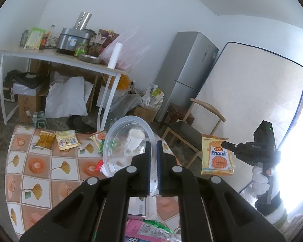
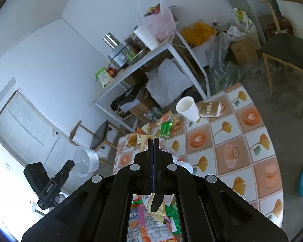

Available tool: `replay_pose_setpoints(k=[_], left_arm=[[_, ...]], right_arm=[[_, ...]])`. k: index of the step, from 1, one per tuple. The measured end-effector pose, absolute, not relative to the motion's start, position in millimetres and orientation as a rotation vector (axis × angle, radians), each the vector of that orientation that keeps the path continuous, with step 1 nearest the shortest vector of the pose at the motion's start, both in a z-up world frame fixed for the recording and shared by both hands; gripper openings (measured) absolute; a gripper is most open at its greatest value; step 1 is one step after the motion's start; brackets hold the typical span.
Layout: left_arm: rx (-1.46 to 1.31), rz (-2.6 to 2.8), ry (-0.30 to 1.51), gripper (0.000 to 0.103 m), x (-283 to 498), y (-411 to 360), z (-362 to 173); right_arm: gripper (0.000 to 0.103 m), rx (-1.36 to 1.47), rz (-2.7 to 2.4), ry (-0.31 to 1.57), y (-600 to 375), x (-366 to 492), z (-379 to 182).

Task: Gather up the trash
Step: 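Carry the clear container and Enaak packet in both grippers to the blue wastebasket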

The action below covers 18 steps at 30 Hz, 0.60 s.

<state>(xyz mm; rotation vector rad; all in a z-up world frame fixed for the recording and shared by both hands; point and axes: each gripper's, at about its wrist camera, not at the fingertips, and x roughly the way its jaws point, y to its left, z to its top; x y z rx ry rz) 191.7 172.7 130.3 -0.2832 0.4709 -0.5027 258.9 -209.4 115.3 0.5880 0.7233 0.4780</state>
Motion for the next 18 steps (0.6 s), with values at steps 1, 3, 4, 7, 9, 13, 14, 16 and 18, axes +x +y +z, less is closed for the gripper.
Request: replay_pose_setpoints(k=[1, 3, 4, 7, 9, 13, 14, 16, 18], left_arm=[[-0.277, -0.508, 0.467, 0.005, 190, 169, 133], [-0.261, -0.523, 0.460, 0.005, 187, 157, 139], [-0.250, -0.534, 0.456, 0.005, 185, 148, 143], [-0.229, -0.567, 0.455, 0.005, 180, 127, 151], [-0.215, -0.590, 0.462, 0.005, 181, 112, 156], [-0.177, -0.651, 0.489, 0.005, 181, 70, 165], [-0.160, -0.674, 0.499, 0.005, 181, 56, 167], [-0.129, -0.732, 0.523, 0.005, 180, 25, 170], [-0.102, -0.785, 0.552, 0.005, 180, -4, 169]], right_arm=[[0.000, 0.593, 0.476, 0.714, -214, 255, 116], [0.000, 0.604, 0.467, 0.696, -224, 247, 118], [0.000, 0.610, 0.464, 0.690, -229, 244, 118], [0.000, 0.629, 0.442, 0.658, -250, 227, 119], [0.000, 0.644, 0.423, 0.635, -267, 214, 120], [0.000, 0.675, 0.375, 0.589, -302, 190, 119], [0.000, 0.684, 0.361, 0.577, -311, 182, 119], [0.000, 0.707, 0.325, 0.552, -333, 165, 116], [0.000, 0.728, 0.290, 0.534, -351, 149, 112]])
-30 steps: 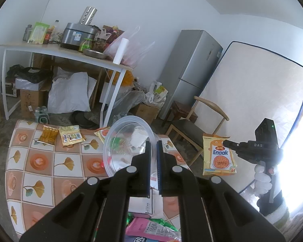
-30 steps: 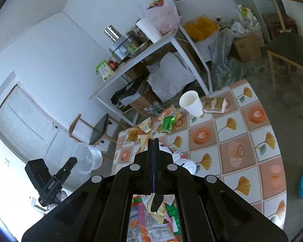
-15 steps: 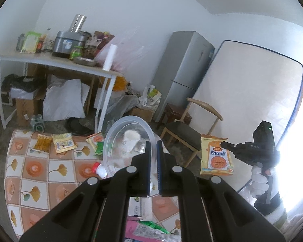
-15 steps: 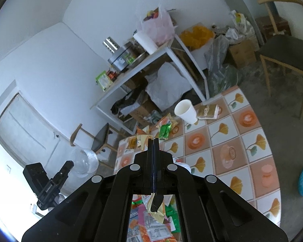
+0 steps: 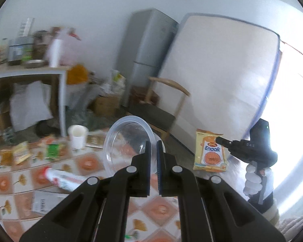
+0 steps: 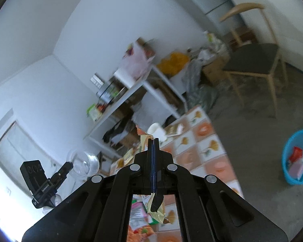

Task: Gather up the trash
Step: 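Carry the clear container and Enaak packet in both grippers to the blue wastebasket, then open both grippers to drop the container and packet into the wastebasket, then move both grippers back to the table toward the pink snack bag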

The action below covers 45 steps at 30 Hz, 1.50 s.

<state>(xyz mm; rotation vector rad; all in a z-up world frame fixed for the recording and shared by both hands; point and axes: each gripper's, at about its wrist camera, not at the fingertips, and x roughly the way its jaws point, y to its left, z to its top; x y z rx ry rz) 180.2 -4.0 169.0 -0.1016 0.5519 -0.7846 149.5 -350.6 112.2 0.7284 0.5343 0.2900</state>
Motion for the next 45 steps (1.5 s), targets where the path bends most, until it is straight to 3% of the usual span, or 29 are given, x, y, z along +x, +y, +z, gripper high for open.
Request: replay_pose_setpoints(k=[6, 13, 27, 28, 29, 30, 31, 32, 33, 38, 45], left_arm=[[0.015, -0.955, 0.685, 0.005, 188, -114, 151], [0.174, -1.110, 0.891, 0.005, 202, -261, 96], [0.379, -1.181, 1.168, 0.005, 227, -502, -78], [0.369, -1.172, 1.170, 0.014, 232, -513, -89], [0.360, -1.160, 1.166, 0.035, 235, -519, -97], [0.353, -1.135, 1.152, 0.050, 240, -528, -107], [0.356, -1.111, 1.140, 0.070, 245, -534, -113], [0.349, -1.077, 1.125, 0.074, 252, -541, -122], [0.332, -1.052, 1.125, 0.074, 259, -545, -131], [0.255, -0.964, 1.160, 0.074, 283, -531, -137], [0.253, -0.997, 1.034, 0.074, 282, -496, -91]], right_arm=[[0.000, 0.806, 0.129, 0.488, -416, 92, 84], [0.000, 0.935, -0.071, 0.497, -483, 49, 23], [0.000, 1.159, -0.366, 0.598, -598, 71, -123], [0.000, 1.161, -0.386, 0.601, -604, 76, -132], [0.005, 1.169, -0.402, 0.603, -610, 78, -140], [0.007, 1.187, -0.419, 0.607, -618, 83, -153], [0.019, 1.205, -0.419, 0.612, -622, 88, -164], [0.041, 1.229, -0.420, 0.622, -627, 94, -178], [0.049, 1.258, -0.434, 0.632, -632, 100, -198], [0.050, 1.297, -0.524, 0.744, -634, 99, -254], [0.050, 1.244, -0.525, 0.734, -627, 86, -243]])
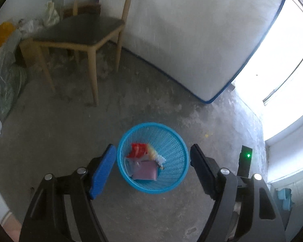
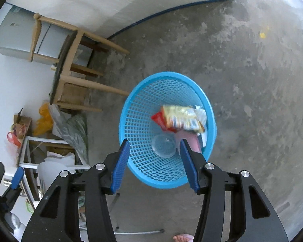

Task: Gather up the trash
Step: 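Move both grippers back to the table toward the pink snack bag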

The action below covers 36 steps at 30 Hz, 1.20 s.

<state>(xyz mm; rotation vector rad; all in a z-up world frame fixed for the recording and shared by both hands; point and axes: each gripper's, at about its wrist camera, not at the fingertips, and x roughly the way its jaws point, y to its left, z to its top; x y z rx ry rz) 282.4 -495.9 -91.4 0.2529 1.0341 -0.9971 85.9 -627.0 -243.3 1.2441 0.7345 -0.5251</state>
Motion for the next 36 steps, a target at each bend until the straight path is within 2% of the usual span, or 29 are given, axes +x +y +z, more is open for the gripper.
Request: replay_pose_setpoints(k=[7, 10, 13, 20, 24, 28, 36], left_arm=[[0.224, -1.038, 0.914, 0.074, 269, -426, -12], [0.216, -1.038, 0.834, 0.074, 260, -372, 34], [0.208, -0.997, 0.743, 0.074, 251, -299, 81], [0.123, -0.673, 0.553, 0.079, 217, -76, 158], [0.034, -0.466, 0.520, 0.081, 182, 33, 162], [-0.111, -0.326, 0.518, 0.083, 140, 123, 140], [-0.272, -0.147, 0.543, 0.083, 82, 195, 76]], right_arm=[[0.050, 1.130, -0.493, 0.712, -616, 88, -209], [0.050, 1.014, -0.467, 0.709, -598, 86, -177], [0.051, 0.899, -0.430, 0.700, -571, 77, -140], [0.063, 0.642, -0.244, 0.687, -490, 70, -57], [0.065, 0.583, -0.090, 0.697, -441, 80, -19], [0.066, 0.537, 0.026, 0.712, -393, 98, 8], [0.071, 0.397, 0.280, 0.749, -281, 132, 47]])
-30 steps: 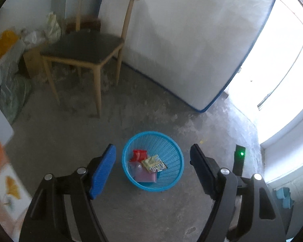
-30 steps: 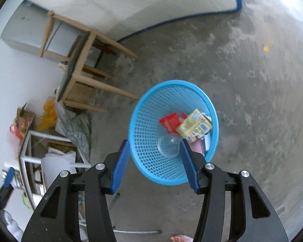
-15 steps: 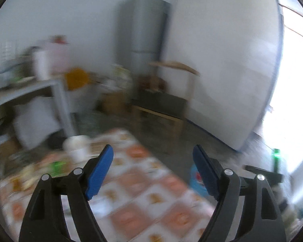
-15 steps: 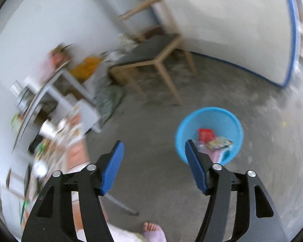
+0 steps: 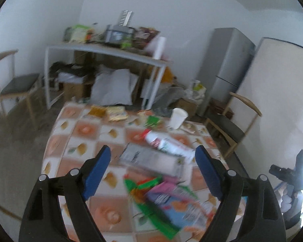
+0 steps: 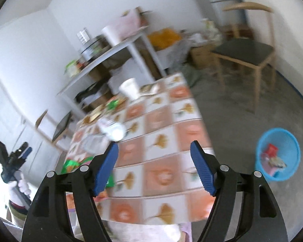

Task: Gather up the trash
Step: 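Move both grippers back to the table toward the pink snack bag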

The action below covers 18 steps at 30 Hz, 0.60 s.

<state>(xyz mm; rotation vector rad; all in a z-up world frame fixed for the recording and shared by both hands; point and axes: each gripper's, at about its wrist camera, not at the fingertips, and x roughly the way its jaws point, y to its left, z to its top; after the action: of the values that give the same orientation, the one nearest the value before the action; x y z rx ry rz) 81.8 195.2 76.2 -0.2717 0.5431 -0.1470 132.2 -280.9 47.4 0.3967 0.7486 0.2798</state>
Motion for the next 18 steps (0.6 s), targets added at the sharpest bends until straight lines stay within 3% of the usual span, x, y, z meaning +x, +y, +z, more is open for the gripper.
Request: replay_pose_setpoints(k=[18], left_arm=[[-0.436, -0.113, 0.626, 0.084, 69, 233, 7]], right_arm=[[0.073, 0.196, 0.539, 0.963, -99, 189, 49]])
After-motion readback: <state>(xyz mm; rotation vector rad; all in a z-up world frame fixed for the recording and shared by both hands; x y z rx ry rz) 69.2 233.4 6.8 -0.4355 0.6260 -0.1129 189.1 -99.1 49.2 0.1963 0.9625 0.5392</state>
